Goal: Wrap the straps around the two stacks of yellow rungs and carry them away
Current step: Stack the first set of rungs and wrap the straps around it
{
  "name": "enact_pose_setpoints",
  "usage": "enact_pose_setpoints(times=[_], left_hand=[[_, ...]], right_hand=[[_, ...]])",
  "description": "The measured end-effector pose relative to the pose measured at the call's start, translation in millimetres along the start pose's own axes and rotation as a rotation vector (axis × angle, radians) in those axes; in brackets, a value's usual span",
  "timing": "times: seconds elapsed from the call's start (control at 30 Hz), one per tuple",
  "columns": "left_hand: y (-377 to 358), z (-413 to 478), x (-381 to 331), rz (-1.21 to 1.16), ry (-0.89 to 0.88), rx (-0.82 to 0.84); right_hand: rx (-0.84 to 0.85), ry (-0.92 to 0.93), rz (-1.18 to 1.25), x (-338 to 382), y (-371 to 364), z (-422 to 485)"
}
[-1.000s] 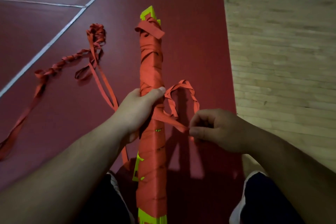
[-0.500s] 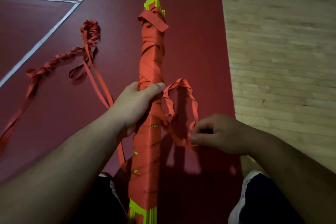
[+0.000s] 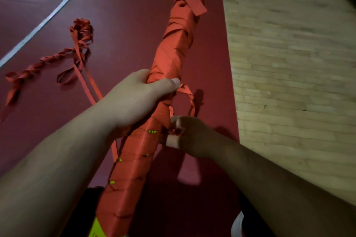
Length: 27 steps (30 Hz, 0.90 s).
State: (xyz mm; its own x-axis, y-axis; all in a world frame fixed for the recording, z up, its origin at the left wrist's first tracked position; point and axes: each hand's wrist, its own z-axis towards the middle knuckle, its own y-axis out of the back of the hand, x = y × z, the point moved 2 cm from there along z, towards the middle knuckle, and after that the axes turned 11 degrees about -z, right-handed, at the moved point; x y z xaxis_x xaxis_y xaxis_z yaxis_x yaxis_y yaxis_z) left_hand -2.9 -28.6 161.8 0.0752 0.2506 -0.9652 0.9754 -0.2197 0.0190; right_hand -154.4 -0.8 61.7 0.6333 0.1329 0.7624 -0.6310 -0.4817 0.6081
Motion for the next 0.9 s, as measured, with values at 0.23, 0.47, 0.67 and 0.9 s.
enact_pose_setpoints(times=[0.23,0.47,0.67,0.9], left_hand=[[34,-4,10,-0.177,0.089,-0.147],[31,-15,4,-0.339,0.123,-0.207],[15,-35,-36,-0.291,0.025,-0.156],[1,-69,-140,-0.272,-0.162,-0.119]], right_hand=[[-0.063,0.028,0.064,17,20,-23],[-0.012,0.003,0.103,47,48,-60],[-0.004,0.011,0.140,85,72,-86],[-0.002,0.102,0.173,150,124,-110]])
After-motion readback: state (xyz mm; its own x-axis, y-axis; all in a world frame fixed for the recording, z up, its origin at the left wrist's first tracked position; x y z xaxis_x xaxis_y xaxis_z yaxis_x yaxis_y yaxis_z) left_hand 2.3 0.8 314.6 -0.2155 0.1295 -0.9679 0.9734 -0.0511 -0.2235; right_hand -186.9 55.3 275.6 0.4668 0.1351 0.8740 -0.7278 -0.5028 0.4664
